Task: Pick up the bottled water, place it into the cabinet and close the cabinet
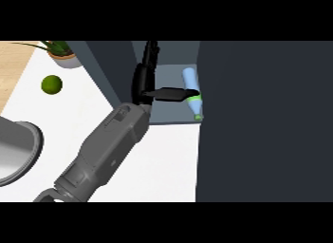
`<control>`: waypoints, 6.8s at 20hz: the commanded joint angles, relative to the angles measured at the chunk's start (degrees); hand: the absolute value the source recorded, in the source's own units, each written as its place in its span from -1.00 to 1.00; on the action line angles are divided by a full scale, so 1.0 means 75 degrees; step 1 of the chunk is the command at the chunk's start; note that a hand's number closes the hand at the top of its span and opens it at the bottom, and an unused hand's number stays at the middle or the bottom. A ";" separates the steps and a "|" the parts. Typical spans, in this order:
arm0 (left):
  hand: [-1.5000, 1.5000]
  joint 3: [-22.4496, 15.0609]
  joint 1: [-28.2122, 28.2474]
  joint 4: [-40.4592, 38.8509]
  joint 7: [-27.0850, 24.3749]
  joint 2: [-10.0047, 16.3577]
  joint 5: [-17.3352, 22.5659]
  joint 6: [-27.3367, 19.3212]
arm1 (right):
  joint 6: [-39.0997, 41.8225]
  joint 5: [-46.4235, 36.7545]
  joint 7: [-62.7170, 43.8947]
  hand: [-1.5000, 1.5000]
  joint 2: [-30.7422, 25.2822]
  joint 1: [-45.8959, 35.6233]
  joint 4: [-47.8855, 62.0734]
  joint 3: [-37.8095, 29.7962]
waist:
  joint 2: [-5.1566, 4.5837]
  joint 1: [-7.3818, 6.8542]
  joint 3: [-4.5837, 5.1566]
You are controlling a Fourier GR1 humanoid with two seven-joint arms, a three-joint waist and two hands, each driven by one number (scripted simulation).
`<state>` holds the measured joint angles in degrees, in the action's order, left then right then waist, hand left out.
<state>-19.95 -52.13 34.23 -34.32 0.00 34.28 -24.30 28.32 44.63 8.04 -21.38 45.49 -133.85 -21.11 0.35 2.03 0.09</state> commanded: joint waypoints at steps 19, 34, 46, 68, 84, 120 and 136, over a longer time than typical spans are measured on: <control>1.00 -0.3011 0.5629 0.6744 0.0494 0.1323 -0.0349 -0.0213 | 0.0334 -0.0119 -0.0504 1.00 -0.0021 0.0198 -0.1038 -0.0273 | 0.0006 -0.0302 -0.0006; 1.00 -0.2105 0.7684 0.8804 0.0354 0.4141 -0.0049 0.0779 | 0.1976 -0.0856 -0.0829 1.00 -0.0408 0.0719 -0.1891 0.0850 | 0.0048 -0.0222 0.0015; -1.00 -0.0371 0.8725 0.9875 0.0166 0.5468 0.1257 0.1830 | 0.1964 -0.1171 -0.0931 1.00 -0.0318 0.0313 -0.2566 0.1816 | 0.0075 -0.0355 0.0062; -1.00 0.1344 1.0185 0.9986 0.0072 0.6724 0.2544 0.3217 | 0.1109 -0.1679 -0.2556 1.00 -0.1045 -0.2597 -0.1990 0.4283 | 0.0206 -0.0627 0.0188; -1.00 0.2221 1.0890 0.9911 -0.0089 0.7367 0.3024 0.4377 | -0.1560 -0.2023 -0.4208 1.00 0.0350 -0.5867 -0.0735 0.6771 | 0.0206 -0.1000 0.0155; -1.00 0.4998 1.3090 0.9107 -0.0274 0.6852 0.3436 0.7156 | -0.2379 0.1371 -0.5758 1.00 0.2357 -1.2717 0.6952 0.5692 | -0.0065 -0.0450 -0.0021; -1.00 0.5403 1.3178 0.9376 0.0260 0.5804 0.2815 0.7547 | -0.1266 -0.0308 -0.3738 1.00 0.2052 -1.3925 0.9369 0.4265 | -0.0088 -0.0551 -0.0013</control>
<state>20.61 46.41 102.89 -32.05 45.11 56.79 31.24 20.35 45.29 -24.03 -3.23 -53.66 -70.11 17.41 0.70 -1.94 0.32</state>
